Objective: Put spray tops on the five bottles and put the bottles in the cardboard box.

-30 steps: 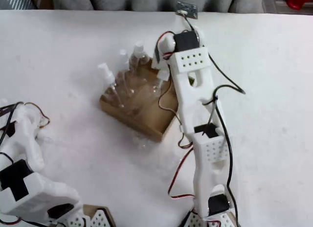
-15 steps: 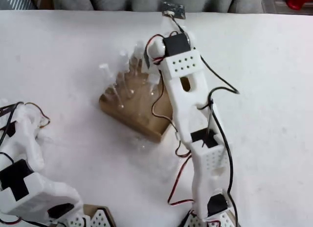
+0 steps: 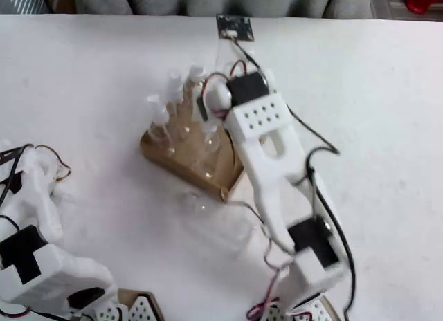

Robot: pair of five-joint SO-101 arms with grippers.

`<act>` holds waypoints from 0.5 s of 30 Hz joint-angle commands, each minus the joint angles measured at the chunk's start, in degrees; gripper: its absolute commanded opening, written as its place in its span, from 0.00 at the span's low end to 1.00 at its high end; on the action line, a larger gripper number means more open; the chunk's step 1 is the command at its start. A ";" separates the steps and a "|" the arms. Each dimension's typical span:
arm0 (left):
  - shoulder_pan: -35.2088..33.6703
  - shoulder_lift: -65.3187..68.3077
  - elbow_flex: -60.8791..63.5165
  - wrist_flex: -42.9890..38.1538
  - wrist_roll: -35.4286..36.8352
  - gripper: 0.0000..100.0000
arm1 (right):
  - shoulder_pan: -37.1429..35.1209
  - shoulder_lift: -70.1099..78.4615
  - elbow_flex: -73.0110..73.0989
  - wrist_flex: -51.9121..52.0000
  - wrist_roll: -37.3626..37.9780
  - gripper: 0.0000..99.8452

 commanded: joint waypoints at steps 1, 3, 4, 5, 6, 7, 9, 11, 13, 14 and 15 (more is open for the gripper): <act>1.10 -0.31 -2.20 -1.49 0.26 0.02 | -0.66 -9.80 13.63 -10.42 2.99 0.02; 1.10 -0.31 -2.20 -1.49 0.26 0.02 | -0.57 -12.53 17.23 -12.62 4.48 0.02; 1.10 -0.31 -2.20 -1.49 0.26 0.02 | -0.48 -13.67 18.37 -12.97 5.01 0.02; 1.10 -0.31 -2.20 -1.49 0.26 0.02 | -0.48 -14.99 19.25 -12.97 5.80 0.02; 1.10 -0.31 -2.20 -1.49 0.26 0.02 | -0.66 -16.04 20.13 -12.97 6.86 0.02; 1.10 -0.31 -2.20 -1.49 0.26 0.02 | -0.75 -17.19 21.19 -12.97 7.56 0.02; 1.10 -0.31 -2.20 -1.49 0.26 0.02 | -0.84 -19.56 23.82 -13.05 8.70 0.02; 1.10 -0.31 -2.20 -1.49 0.26 0.02 | -0.92 -21.67 26.99 -14.99 9.85 0.02; 1.10 -0.31 -2.20 -1.49 0.26 0.02 | -0.92 -23.52 30.86 -18.42 10.99 0.02; 1.10 -0.31 -2.20 -1.49 0.26 0.02 | -0.92 -24.31 32.97 -20.44 11.60 0.02; 1.10 -0.31 -2.20 -1.49 0.26 0.02 | -1.01 -25.10 35.08 -22.37 11.96 0.02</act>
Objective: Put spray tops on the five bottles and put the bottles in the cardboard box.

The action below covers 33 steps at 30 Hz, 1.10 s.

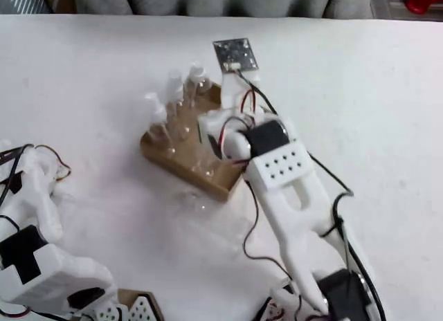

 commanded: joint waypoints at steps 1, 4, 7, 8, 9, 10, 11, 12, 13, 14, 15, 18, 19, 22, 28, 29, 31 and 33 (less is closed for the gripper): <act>1.10 -0.31 -2.20 -1.49 0.26 0.02 | -0.48 -3.56 6.33 -6.29 1.85 0.02; 1.10 -0.31 -2.20 -1.49 0.26 0.02 | -0.48 -5.85 11.43 -11.47 2.55 0.02; 1.10 -0.31 -2.20 -1.49 0.26 0.02 | -0.48 -8.04 15.47 -16.22 2.55 0.02; 1.10 -0.31 -2.20 -1.49 0.26 0.02 | -0.48 -8.84 16.53 -17.45 2.55 0.02; 1.10 -0.31 -2.20 -1.49 0.26 0.02 | -0.48 -9.45 17.41 -18.33 2.55 0.02; 1.10 -0.31 -2.20 -1.49 0.26 0.02 | -0.48 -10.07 18.20 -18.95 2.55 0.02; 1.10 -0.31 -2.20 -1.49 0.26 0.02 | -0.48 -10.68 18.81 -19.47 2.55 0.02; 1.10 -0.31 -2.20 -1.49 0.26 0.02 | -0.48 -11.12 19.34 -19.91 2.55 0.02; 1.10 -0.31 -2.20 -1.49 0.26 0.02 | -0.48 -11.65 19.96 -20.35 2.55 0.02; 1.10 -0.31 -2.20 -1.49 0.26 0.02 | -0.48 -12.00 20.48 -20.88 2.55 0.02; 1.10 -0.31 -2.20 -1.49 0.26 0.02 | -0.48 -12.35 21.10 -21.41 2.64 0.02; 1.10 -0.31 -2.20 -1.49 0.26 0.02 | -0.48 -13.05 21.80 -21.76 3.43 0.02; 1.10 -0.31 -2.20 -1.49 0.26 0.02 | -0.66 -13.14 21.80 -21.58 4.57 0.03; 1.10 -0.31 -2.20 -1.49 0.26 0.02 | -1.54 -12.97 21.98 -21.23 5.71 0.10; 1.10 -0.31 -2.20 -1.49 0.26 0.02 | -1.71 -13.05 21.98 -21.32 5.71 0.11; 1.10 -0.31 -2.20 -1.49 0.26 0.02 | -1.80 -13.05 21.80 -21.41 5.71 0.11; 1.10 -0.31 -2.20 -1.49 0.26 0.02 | -1.80 -13.14 21.63 -21.49 5.71 0.11; 1.10 -0.31 -2.20 -1.49 0.26 0.02 | -1.80 -13.14 21.63 -21.67 5.71 0.11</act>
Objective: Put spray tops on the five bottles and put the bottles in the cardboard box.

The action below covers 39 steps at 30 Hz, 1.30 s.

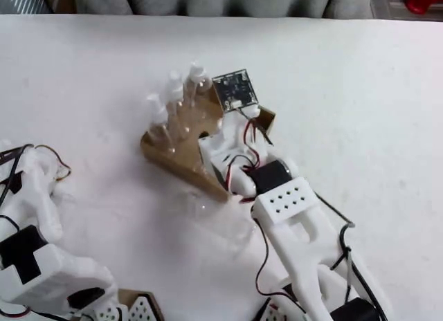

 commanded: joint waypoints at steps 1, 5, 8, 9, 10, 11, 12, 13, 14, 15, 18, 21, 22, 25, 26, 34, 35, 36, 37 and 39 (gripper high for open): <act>1.10 -0.31 -2.20 -1.49 0.26 0.02 | -0.48 -1.01 -1.41 -0.92 0.62 0.11; 1.10 -0.31 -2.20 -1.49 0.26 0.02 | -0.92 -0.92 -2.37 -0.66 0.97 0.11; 1.10 -0.31 -2.20 -1.49 0.26 0.02 | -2.15 -1.01 -2.90 -0.48 1.14 0.12; 1.10 -0.31 -2.20 -1.49 0.26 0.02 | -2.68 -1.01 -2.99 -0.48 1.14 0.13; 1.10 -0.31 -2.20 -1.49 0.26 0.02 | -3.38 -1.01 -2.99 -0.57 1.14 0.16; 1.10 -0.31 -2.20 -1.49 0.26 0.02 | -4.00 -1.01 -2.99 -0.57 1.14 0.18; 1.10 -0.31 -2.20 -1.49 0.26 0.02 | -4.44 -1.01 -2.99 -0.57 1.14 0.20; 1.10 -0.31 -2.20 -1.49 0.26 0.02 | -4.79 -1.01 -2.99 -0.57 1.14 0.22; 1.10 -0.31 -2.20 -1.49 0.26 0.02 | -4.97 -1.01 -2.99 -0.84 1.14 0.23; 1.10 -0.31 -2.20 -1.49 0.26 0.02 | -4.97 -1.01 -2.99 -0.92 1.14 0.24; 1.10 -0.31 -2.20 -1.49 0.26 0.02 | -4.62 -0.84 -3.60 -0.84 1.14 0.23; 1.10 -0.31 -2.20 -1.49 0.26 0.02 | -4.53 -1.01 -3.78 -0.75 1.14 0.24; 1.10 -0.31 -2.20 -1.49 0.26 0.02 | -4.53 -1.01 -3.78 -0.75 1.14 0.24; 1.10 -0.31 -2.20 -1.49 0.26 0.02 | -4.88 -1.01 -3.96 -0.92 1.14 0.24; 1.10 -0.31 -2.20 -1.49 0.26 0.02 | -4.97 -1.01 -4.40 -0.84 1.14 0.24; 1.10 -0.31 -2.20 -1.49 0.26 0.02 | -5.05 -1.01 -15.03 10.51 1.14 0.24; 1.10 -0.31 -2.20 -1.49 0.26 0.02 | -5.05 -1.01 -16.62 12.79 1.14 0.24; 1.10 -0.31 -2.20 -1.49 0.26 0.02 | -5.05 -1.01 -18.20 15.16 1.14 0.24; 1.10 -0.31 -2.20 -1.49 0.26 0.02 | -5.05 -1.01 -19.60 17.45 1.14 0.24; 1.10 -0.31 -2.20 -1.49 0.26 0.02 | -4.97 -1.01 -22.24 22.02 1.14 0.23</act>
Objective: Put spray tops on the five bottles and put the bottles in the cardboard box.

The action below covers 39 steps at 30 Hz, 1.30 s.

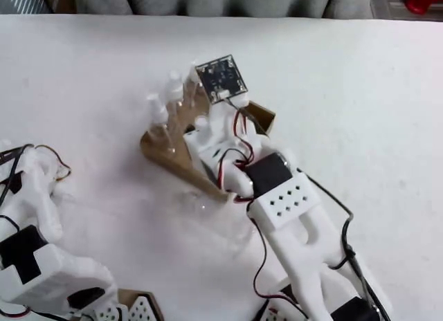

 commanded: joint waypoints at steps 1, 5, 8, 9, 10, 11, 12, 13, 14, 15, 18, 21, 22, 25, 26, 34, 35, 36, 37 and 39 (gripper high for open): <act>1.10 -0.31 -2.20 -1.49 0.26 0.02 | -0.31 -1.01 -7.30 8.22 0.44 0.23; 1.10 -0.31 -2.20 -1.49 0.26 0.02 | 0.22 -1.01 -11.43 19.65 0.62 0.23; 1.10 -0.31 -2.20 -1.49 0.26 0.02 | 2.15 -1.01 -13.45 27.03 5.01 0.23; 1.10 -0.31 -2.20 -1.49 0.26 0.02 | 2.95 -1.01 -13.89 29.14 6.68 0.23; 1.10 -0.31 -2.20 -1.49 0.26 0.02 | 4.00 -1.10 -14.15 31.34 8.00 0.23; 1.10 -0.31 -2.20 -1.49 0.26 0.02 | 5.14 -1.10 -14.33 33.27 9.05 0.21; 1.10 -0.31 -2.20 -1.49 0.26 0.02 | 6.20 -1.10 -14.33 34.86 10.02 0.18; 1.10 -0.31 -2.20 -1.49 0.26 0.02 | 7.25 -1.10 -14.24 36.09 10.81 0.14; 1.10 -0.31 -2.20 -1.49 0.26 0.02 | 8.31 -1.10 -14.07 36.97 11.69 0.10; 1.10 -0.31 -2.20 -1.49 0.26 0.02 | 9.36 -1.10 -13.98 37.85 12.66 0.06; 1.10 -0.31 -2.20 -1.49 0.26 0.02 | 11.82 -2.59 -12.13 40.75 13.71 0.03; 1.10 -0.31 -2.20 -1.49 0.26 0.02 | 11.74 -6.73 -6.07 40.84 13.80 0.02; 1.10 -0.31 -2.20 -1.49 0.26 0.02 | 11.38 -8.66 -3.43 40.31 13.89 0.02; 1.10 -0.31 -2.20 -1.49 0.26 0.02 | 8.40 -14.64 5.54 37.32 15.30 0.02; 1.10 -0.31 -2.20 -1.49 0.26 0.02 | 8.04 -16.13 7.74 36.26 16.79 0.02; 1.10 -0.31 -2.20 -1.49 0.26 0.02 | 7.43 -18.15 17.85 33.19 28.92 0.17; 1.10 -0.31 -2.20 -1.49 0.26 0.02 | 7.43 -17.54 18.90 32.31 30.15 0.19; 1.10 -0.31 -2.20 -1.49 0.26 0.02 | 7.43 -16.75 19.87 31.25 31.03 0.20; 1.10 -0.31 -2.20 -1.49 0.26 0.02 | 7.43 -15.96 20.92 30.11 31.65 0.19; 1.10 -0.31 -2.20 -1.49 0.26 0.02 | 6.02 -14.20 23.03 27.47 31.82 0.19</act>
